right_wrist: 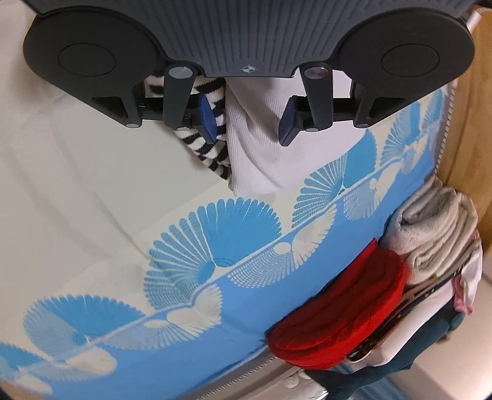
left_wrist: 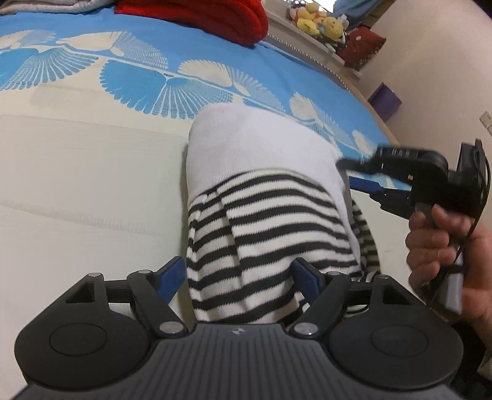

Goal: Fold small clothes

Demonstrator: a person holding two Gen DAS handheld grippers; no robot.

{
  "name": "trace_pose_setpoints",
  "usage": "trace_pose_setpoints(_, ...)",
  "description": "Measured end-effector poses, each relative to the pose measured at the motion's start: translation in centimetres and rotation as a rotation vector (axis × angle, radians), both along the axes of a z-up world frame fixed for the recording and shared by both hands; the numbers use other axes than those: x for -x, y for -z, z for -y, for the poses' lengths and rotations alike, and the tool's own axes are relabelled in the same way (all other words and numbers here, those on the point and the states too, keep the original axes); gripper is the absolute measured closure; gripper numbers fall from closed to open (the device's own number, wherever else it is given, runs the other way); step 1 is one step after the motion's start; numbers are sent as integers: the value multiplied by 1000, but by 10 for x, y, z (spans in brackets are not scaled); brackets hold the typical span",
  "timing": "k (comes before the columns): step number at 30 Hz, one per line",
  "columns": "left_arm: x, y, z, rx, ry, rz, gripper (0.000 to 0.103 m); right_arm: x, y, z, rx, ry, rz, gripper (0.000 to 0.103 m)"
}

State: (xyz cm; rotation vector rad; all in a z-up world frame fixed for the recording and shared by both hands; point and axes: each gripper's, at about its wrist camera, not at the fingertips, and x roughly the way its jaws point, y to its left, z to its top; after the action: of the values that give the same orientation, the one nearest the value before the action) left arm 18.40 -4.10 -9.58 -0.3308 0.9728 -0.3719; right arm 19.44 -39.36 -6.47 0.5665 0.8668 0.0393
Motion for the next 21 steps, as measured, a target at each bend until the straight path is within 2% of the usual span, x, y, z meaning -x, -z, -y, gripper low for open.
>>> trace_pose_setpoints(1,0,-1,-1,8,-6,1,22,0,-1,-1,8,-8,14,87)
trace_pose_setpoints(2,-1,-2,-2,18,-13,1,22,2,-3,-2,4,-16,33,100)
trace_pose_setpoints(4,-1,-4,-6,33,-26,-1,22,7,-11,0,-19,-11,93,101)
trace_pose_setpoints(7,-2,-3,-9,58,-28,-10,22,22,-35,12,-65,46,256,101)
trace_pose_setpoints(8,-3,-2,-8,63,-18,-16,22,24,-39,17,-66,68,276,101)
trace_pose_setpoints(10,-4,1,-2,29,14,-27,21,22,-39,18,50,96,229,101)
trace_pose_setpoints(12,-3,8,7,-59,51,-45,19,11,-23,14,177,93,93,101)
trace_pose_setpoints(13,-3,12,9,-86,58,-56,19,7,-13,12,200,86,36,101)
trace_pose_setpoints(15,-4,17,8,-94,42,-79,19,2,-1,7,207,59,-20,101)
trace_pose_setpoints(18,-4,17,3,-73,28,-83,19,5,-3,2,209,26,-12,98)
trace_pose_setpoints(19,-4,15,3,-73,29,-78,19,9,-6,4,195,28,0,93)
trace_pose_setpoints(20,-3,14,3,-73,32,-73,19,12,-8,8,169,33,5,82)
trace_pose_setpoints(21,-3,13,3,-73,35,-67,19,17,-9,11,140,39,8,75)
